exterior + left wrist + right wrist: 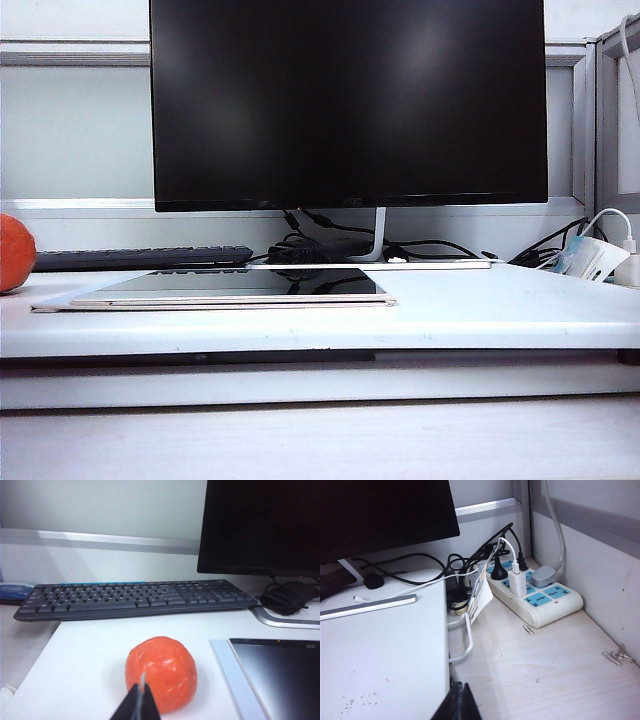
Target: Place the orange on the center of the mirror.
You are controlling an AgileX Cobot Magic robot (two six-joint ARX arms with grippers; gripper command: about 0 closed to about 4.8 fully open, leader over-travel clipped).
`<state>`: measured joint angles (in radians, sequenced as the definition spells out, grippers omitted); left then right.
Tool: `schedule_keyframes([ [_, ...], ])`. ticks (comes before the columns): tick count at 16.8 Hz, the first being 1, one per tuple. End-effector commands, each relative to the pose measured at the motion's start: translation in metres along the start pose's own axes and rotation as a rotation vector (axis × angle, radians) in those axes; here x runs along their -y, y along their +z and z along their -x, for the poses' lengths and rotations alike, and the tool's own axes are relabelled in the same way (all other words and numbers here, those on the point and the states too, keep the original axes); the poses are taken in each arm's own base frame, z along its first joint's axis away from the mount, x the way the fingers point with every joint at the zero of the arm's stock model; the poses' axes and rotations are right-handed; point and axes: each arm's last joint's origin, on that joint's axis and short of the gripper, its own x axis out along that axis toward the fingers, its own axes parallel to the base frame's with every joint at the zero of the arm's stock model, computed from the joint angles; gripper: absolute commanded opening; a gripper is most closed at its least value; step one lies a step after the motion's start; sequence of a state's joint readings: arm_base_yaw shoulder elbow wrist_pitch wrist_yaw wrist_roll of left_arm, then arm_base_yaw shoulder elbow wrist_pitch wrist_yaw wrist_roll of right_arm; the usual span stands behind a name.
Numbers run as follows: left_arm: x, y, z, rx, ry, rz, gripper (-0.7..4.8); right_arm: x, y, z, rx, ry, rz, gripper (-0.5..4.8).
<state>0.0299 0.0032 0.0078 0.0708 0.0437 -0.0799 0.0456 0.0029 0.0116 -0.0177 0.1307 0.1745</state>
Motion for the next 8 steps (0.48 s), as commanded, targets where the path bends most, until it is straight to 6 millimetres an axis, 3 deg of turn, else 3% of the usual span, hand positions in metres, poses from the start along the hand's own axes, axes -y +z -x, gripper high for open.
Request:
schedule_keyframes([
  [1,0.0001,0.0018,0.0001,0.014,-0.003,-0.001,-0.05,0.0001,-0.0009,-0.0004,0.008,0.003,-0.001,0.00],
  [6,0.0001,0.0018,0.0001,0.014,-0.003,-0.001,-0.04,-0.0006,-0.0003,-0.0004,0.013,0.018,-0.005,0.00],
  [8,0.0001,0.0017,0.0001,0.014,-0.003,-0.001,-0.04,-0.0042,0.0008,-0.0001,0.003,0.139,-0.094,-0.01],
])
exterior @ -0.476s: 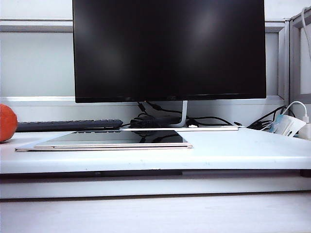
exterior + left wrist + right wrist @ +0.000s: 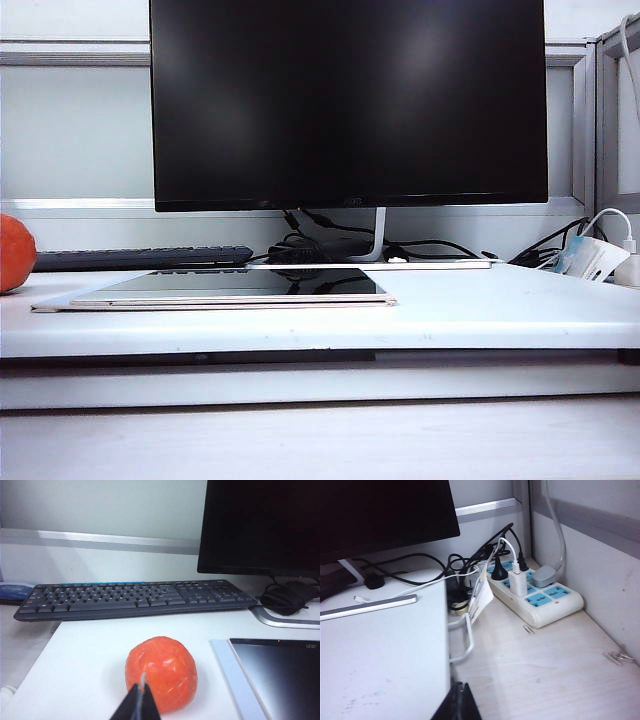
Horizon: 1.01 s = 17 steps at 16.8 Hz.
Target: Place the orange on the center of the mirror.
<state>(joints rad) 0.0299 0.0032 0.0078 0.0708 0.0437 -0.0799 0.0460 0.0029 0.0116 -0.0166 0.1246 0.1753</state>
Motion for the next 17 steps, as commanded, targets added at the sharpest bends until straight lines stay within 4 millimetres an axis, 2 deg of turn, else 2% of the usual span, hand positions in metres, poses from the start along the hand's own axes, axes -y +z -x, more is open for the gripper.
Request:
schedule_keyframes([
  [1,0.000,0.002,0.000,0.015,-0.002,0.000,-0.04,-0.008,0.002,0.001,-0.010,0.253,-0.177,-0.01],
  [4,0.001,0.005,0.000,0.045,-0.012,0.010,-0.03,-0.017,0.003,0.005,-0.096,0.584,-0.220,-0.01],
  [6,0.001,0.009,0.000,0.082,-0.038,0.089,-0.03,-0.020,-0.002,0.007,-0.181,0.728,-0.219,-0.01],
  [9,0.002,0.014,0.001,0.131,-0.061,0.318,-0.03,-0.021,-0.008,0.009,-0.273,0.805,-0.234,-0.01],
  [12,0.003,0.015,0.001,0.128,-0.088,0.303,0.03,-0.021,-0.007,0.009,-0.255,0.797,-0.229,-0.01],
  [14,0.004,0.019,0.002,0.141,-0.105,0.302,1.11,-0.021,-0.005,0.009,-0.239,0.789,-0.226,-0.01],
  [15,0.004,0.027,0.003,0.153,-0.111,0.276,2.37,-0.021,-0.005,0.009,-0.236,0.790,-0.225,-0.01],
  [16,0.005,0.034,0.005,0.172,-0.118,0.222,4.05,-0.021,-0.005,0.009,-0.235,0.787,-0.225,-0.01],
  [17,0.007,0.044,0.007,0.199,-0.141,0.140,4.79,-0.021,-0.005,0.009,-0.235,0.786,-0.225,-0.01],
])
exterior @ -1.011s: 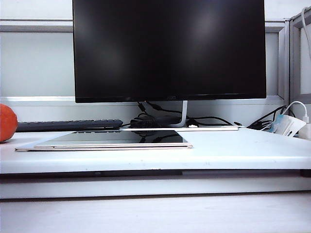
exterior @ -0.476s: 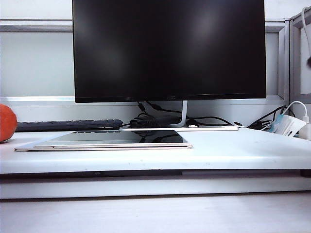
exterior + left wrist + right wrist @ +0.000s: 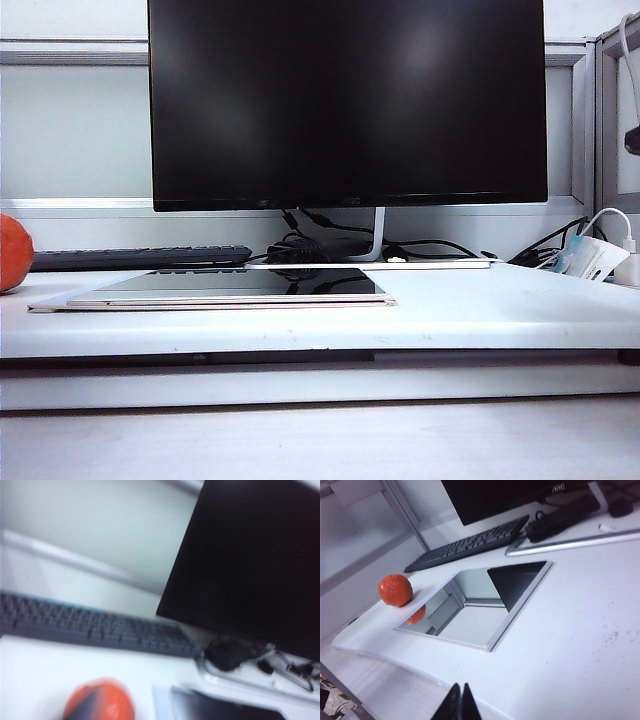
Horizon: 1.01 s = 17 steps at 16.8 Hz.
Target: Place the orange on the center of the mirror.
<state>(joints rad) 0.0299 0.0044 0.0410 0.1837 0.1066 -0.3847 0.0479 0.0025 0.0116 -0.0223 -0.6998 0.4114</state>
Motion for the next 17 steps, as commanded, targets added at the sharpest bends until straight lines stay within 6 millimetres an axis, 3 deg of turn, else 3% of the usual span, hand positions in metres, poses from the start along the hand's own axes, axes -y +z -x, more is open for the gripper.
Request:
schedule_keyframes([
  [1,0.013,0.027,0.002,0.077,-0.075,-0.212,4.79,0.001,-0.001,0.000,0.010,-0.004,0.003,-0.01],
  [4,0.015,0.037,-0.010,0.081,-0.072,-0.285,4.79,0.001,0.000,0.000,0.019,-0.021,0.004,-0.01],
  [6,0.011,0.031,-0.033,0.038,-0.091,-0.272,4.79,0.001,0.000,0.000,0.020,-0.023,0.004,-0.01],
  [8,-0.003,0.009,-0.068,-0.081,-0.027,-0.270,4.79,0.001,0.000,0.000,0.020,-0.024,0.004,-0.01],
  [13,-0.025,-0.033,-0.131,-0.338,-0.034,-0.189,4.79,0.001,0.000,0.000,0.021,-0.022,0.004,-0.01],
  [17,-0.033,-0.051,-0.134,-0.455,0.000,-0.160,4.79,0.001,0.000,0.000,0.021,-0.022,0.004,-0.01],
])
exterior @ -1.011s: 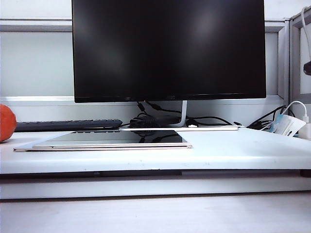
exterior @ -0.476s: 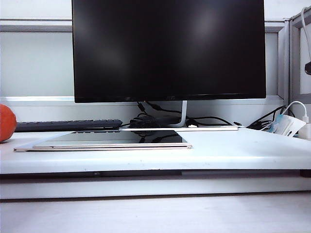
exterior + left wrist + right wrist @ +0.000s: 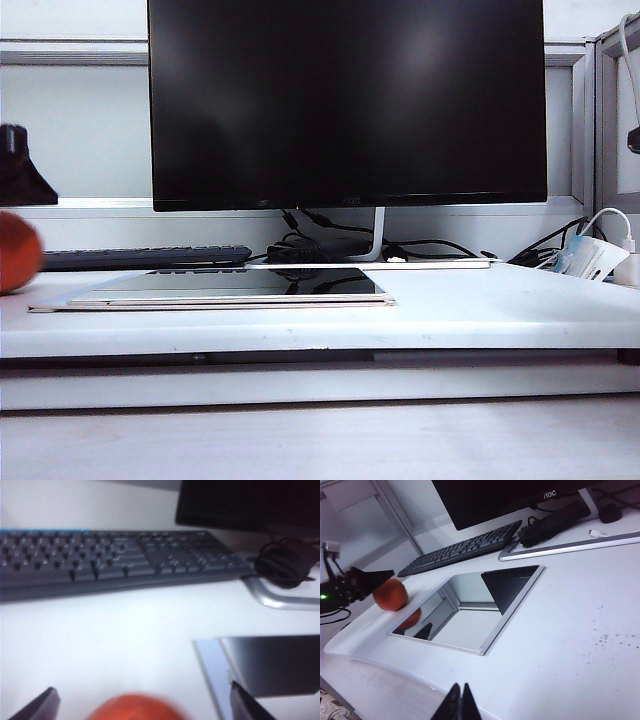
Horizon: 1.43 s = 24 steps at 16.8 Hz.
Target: Place the orange on the center of the mirror.
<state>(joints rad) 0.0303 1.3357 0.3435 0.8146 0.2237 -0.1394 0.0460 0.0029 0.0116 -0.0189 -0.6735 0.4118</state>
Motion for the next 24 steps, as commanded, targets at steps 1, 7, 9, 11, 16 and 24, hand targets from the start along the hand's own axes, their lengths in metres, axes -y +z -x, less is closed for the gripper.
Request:
schedule_keyframes([
  [1,-0.001,-0.009,-0.001,-0.091,0.008,0.028,4.79,0.001,-0.001,0.000,0.008,0.002,0.003,-0.01],
  [7,-0.001,-0.015,0.000,-0.148,-0.006,0.042,2.68,0.001,0.000,0.000,0.021,-0.008,0.009,-0.01],
  [9,-0.001,-0.017,0.001,-0.175,-0.002,0.049,-0.04,0.001,0.001,0.000,0.028,-0.019,0.011,-0.01],
  [11,0.005,-0.005,0.000,-0.069,-0.184,0.063,-0.05,0.001,0.001,0.000,0.030,-0.017,0.012,-0.01],
  [16,0.094,0.023,-0.015,0.162,-0.561,-0.235,-0.05,0.001,0.001,0.000,0.029,-0.018,0.011,-0.01],
  [24,0.131,-0.018,-0.074,-0.094,-0.504,-0.173,-0.05,0.000,0.003,0.000,0.047,-0.010,0.027,-0.01],
])
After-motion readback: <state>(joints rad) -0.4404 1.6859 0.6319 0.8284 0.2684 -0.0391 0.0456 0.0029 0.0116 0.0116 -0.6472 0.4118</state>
